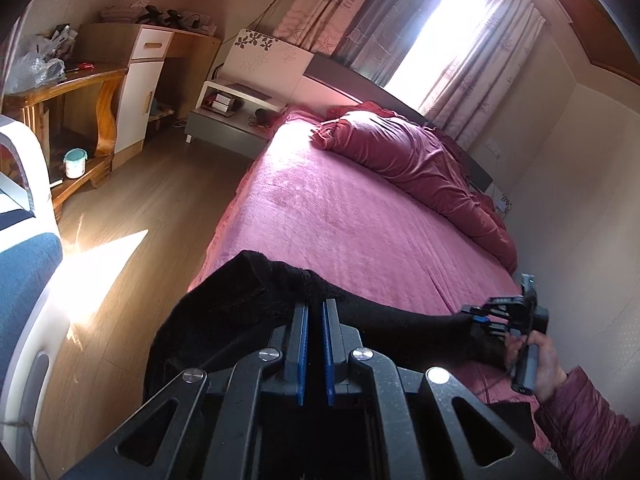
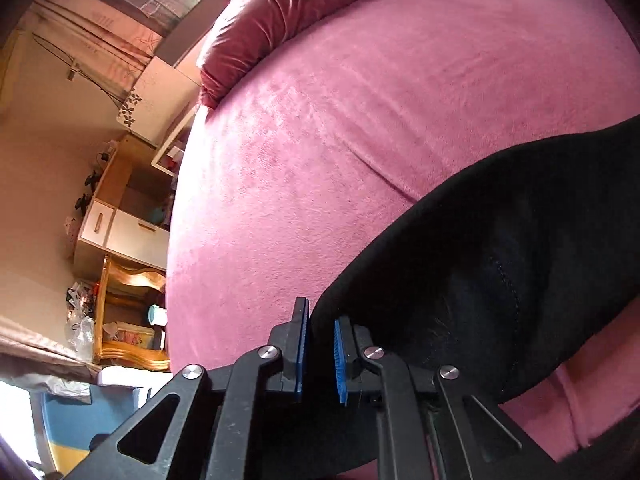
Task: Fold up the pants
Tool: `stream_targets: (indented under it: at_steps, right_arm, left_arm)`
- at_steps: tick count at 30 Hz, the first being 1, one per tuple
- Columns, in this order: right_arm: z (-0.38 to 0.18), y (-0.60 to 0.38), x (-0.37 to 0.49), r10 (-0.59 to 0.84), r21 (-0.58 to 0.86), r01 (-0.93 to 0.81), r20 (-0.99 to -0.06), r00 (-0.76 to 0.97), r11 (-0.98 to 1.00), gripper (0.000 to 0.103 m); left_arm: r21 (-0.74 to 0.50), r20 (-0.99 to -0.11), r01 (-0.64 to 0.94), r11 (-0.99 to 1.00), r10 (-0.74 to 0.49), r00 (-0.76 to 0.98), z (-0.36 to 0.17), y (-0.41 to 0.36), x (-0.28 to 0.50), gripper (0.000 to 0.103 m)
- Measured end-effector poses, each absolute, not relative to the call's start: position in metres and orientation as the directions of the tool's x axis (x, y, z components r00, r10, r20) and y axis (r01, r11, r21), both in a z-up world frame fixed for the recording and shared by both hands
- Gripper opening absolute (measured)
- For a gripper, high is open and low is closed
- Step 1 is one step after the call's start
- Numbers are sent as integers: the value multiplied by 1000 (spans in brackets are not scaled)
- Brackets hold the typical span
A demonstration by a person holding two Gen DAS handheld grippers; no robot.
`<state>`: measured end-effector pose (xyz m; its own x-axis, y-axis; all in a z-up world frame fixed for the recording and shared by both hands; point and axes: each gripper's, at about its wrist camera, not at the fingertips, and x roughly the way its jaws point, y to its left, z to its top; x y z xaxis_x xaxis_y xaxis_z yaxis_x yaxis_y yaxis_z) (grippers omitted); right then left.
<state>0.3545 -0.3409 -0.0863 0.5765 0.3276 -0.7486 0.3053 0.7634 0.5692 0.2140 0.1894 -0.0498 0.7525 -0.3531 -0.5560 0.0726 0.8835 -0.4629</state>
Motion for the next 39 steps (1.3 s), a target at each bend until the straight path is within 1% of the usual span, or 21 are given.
stream_targets:
  at_steps: [5, 8, 10, 13, 19, 24, 29, 31, 32, 33, 35, 37, 39]
  right_arm:
    - [-32, -332, 318, 359, 593, 165, -660, 660, 788, 12]
    - [-15, -323, 279, 377, 582, 91, -629, 679, 808, 12]
    - [-17, -320, 249, 389, 575, 67, -629, 674, 815, 12]
    - [-35, -321, 205, 408, 582, 58, -634, 656, 811, 11]
    - [-80, -306, 145, 413, 554, 76, -699, 584, 829, 10]
    - [-118, -294, 119, 388, 507, 109, -764, 516, 855, 9]
    - [-149, -289, 113, 361, 473, 144, -807, 468, 870, 8]
    - [-156, -288, 113, 355, 471, 159, -812, 463, 868, 8]
    - [-159, -287, 114, 347, 462, 164, -817, 461, 871, 8]
    - [-159, -285, 112, 343, 458, 166, -819, 459, 873, 8]
    - [-161, -281, 111, 339, 455, 171, -822, 457, 874, 8]
    - [-161, -282, 112, 339, 457, 175, -822, 457, 872, 8]
    - [-158, -282, 113, 340, 457, 170, -820, 461, 873, 8]
  left_arm:
    - [-452, -541, 19, 892, -291, 789, -31, 208, 258, 6]
    - [-463, -524, 14, 886, -286, 802, -26, 216, 254, 6]
    - [-471, -528, 10, 882, -291, 798, -31, 220, 241, 6]
    - [-475, -547, 0, 880, -295, 784, -46, 222, 213, 6]
    - [-519, -617, -81, 851, -307, 725, -96, 229, 148, 6]
    - [-555, -684, -182, 812, -321, 656, -146, 236, 112, 6]
    - [-600, -703, -240, 763, -360, 613, -173, 240, 92, 6]
    - [-631, -689, -251, 734, -383, 615, -176, 244, 85, 14]
    - [-649, -682, -264, 714, -392, 617, -177, 247, 83, 26]
    - [-675, -669, -273, 686, -411, 620, -179, 250, 80, 31]
    - [-722, -641, -295, 626, -444, 627, -182, 258, 77, 36]
    - [-758, -615, -314, 571, -467, 635, -184, 265, 74, 36]
    - [-770, -606, -325, 549, -471, 640, -184, 268, 73, 40]
